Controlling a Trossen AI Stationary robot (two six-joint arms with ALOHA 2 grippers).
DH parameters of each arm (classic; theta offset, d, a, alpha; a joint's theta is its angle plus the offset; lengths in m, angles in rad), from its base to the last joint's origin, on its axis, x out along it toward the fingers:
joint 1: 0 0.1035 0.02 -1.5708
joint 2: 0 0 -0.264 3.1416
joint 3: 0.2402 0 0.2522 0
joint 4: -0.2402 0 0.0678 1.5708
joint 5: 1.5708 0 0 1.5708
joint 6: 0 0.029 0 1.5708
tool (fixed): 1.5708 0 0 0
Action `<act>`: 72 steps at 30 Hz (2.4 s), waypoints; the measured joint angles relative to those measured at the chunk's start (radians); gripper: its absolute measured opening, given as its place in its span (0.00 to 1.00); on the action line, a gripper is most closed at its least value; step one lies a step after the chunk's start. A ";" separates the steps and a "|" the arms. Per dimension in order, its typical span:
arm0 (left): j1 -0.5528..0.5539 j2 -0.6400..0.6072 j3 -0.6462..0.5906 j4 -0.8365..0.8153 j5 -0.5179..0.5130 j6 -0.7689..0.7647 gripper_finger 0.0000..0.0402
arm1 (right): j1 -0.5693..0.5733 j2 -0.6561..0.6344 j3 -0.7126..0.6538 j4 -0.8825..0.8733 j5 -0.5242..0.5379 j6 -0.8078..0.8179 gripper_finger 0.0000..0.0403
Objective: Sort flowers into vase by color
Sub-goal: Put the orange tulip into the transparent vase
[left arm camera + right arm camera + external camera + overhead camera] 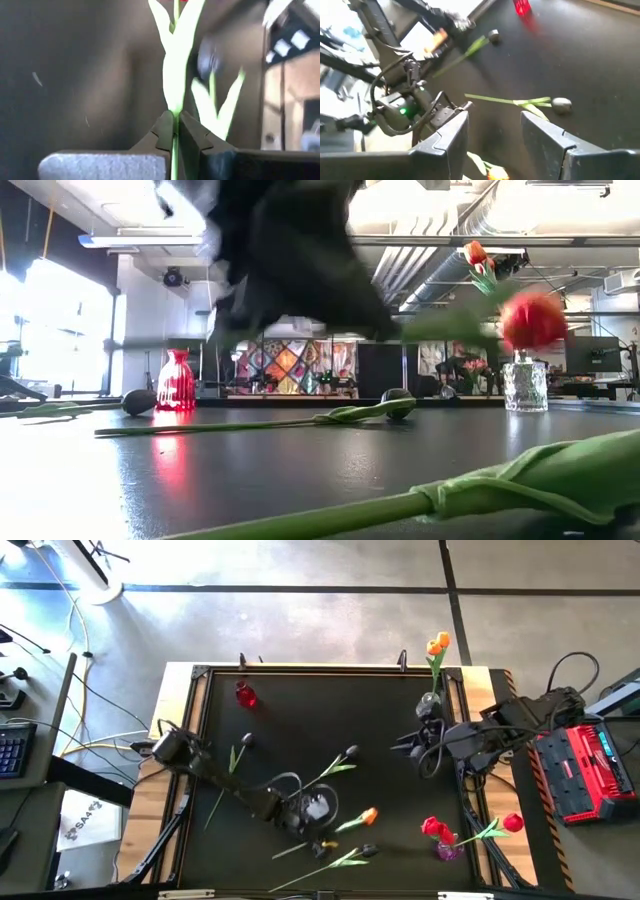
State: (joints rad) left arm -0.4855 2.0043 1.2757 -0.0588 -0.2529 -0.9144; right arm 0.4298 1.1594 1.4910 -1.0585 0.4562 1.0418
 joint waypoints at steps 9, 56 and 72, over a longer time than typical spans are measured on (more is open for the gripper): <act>0.174 -0.201 0.000 0.026 -0.033 0.156 0.00 | 0.005 -0.066 0.000 0.185 0.079 -0.079 0.41; 0.830 -0.343 0.002 0.798 0.809 0.245 0.00 | -0.598 0.112 0.000 0.691 -0.362 -0.623 0.35; 0.878 -0.344 0.004 0.589 0.804 0.337 0.25 | -0.613 0.078 0.000 0.499 -0.198 -0.650 0.01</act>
State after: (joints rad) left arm 0.3929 1.6604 1.2800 0.5300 0.5507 -0.5769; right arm -0.1836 1.2376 1.4910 -0.5592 0.2586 0.3917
